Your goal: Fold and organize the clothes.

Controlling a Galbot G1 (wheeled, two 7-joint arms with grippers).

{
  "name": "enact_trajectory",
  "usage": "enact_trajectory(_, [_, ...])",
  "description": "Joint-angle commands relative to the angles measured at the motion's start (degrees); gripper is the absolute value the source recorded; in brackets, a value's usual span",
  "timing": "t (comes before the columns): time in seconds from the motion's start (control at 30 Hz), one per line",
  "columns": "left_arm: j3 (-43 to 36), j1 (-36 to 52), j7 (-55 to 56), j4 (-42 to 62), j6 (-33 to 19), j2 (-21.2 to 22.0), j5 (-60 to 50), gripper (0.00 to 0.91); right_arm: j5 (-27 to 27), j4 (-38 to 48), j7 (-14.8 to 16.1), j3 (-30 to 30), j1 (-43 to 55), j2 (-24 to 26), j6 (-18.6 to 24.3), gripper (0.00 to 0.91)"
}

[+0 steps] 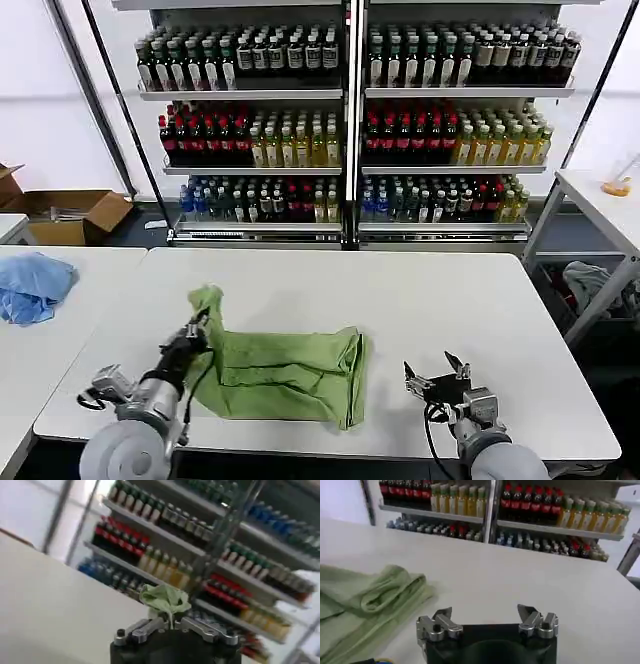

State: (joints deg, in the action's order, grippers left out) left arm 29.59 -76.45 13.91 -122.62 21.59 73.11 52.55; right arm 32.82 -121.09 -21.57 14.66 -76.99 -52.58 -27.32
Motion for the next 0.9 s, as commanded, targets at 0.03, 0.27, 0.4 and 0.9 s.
enact_trajectory(0.03, [-16.33,2.97,-1.66,3.83,0.19,5.77,6.96,0.02,0.75,0.4,0.12,0.04,1.62,-0.13,0.11,0.907])
enact_trajectory(0.27, [-21.45,8.04,-1.69,12.87,-0.33,7.67,-0.04,0.343,1.22,1.17,0.19,-0.14,3.0,-0.14,0.26,0.907])
enact_trajectory(0.4, [-22.61,9.76,-1.37,16.15,0.52,8.23,-1.93,0.907,1.46,1.37,0.2,0.01,3.33,0.0,0.27,0.907])
enact_trajectory(0.9, [-19.98,7.56,-4.85,8.93,2.15,6.5,-6.88,0.907,1.55,1.97,0.25,0.11,4.0,0.3,0.49,0.907])
